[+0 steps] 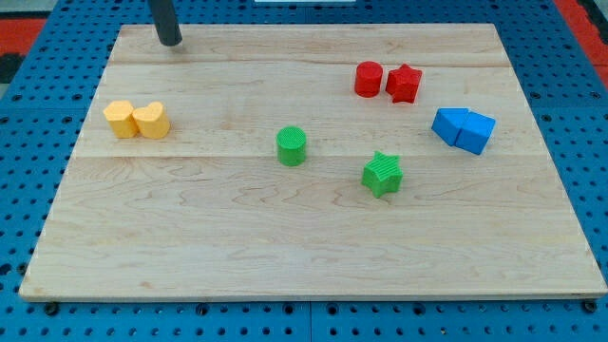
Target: Move your arm to the top right corner of the board
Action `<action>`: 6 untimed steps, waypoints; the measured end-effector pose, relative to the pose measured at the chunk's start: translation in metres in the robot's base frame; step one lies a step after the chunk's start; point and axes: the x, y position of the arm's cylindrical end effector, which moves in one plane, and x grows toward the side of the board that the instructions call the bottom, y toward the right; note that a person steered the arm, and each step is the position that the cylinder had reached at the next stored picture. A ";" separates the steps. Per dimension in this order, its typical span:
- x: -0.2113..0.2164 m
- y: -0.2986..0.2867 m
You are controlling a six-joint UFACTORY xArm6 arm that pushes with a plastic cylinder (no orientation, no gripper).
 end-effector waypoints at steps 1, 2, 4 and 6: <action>-0.012 -0.005; -0.015 -0.009; -0.008 0.034; 0.006 0.272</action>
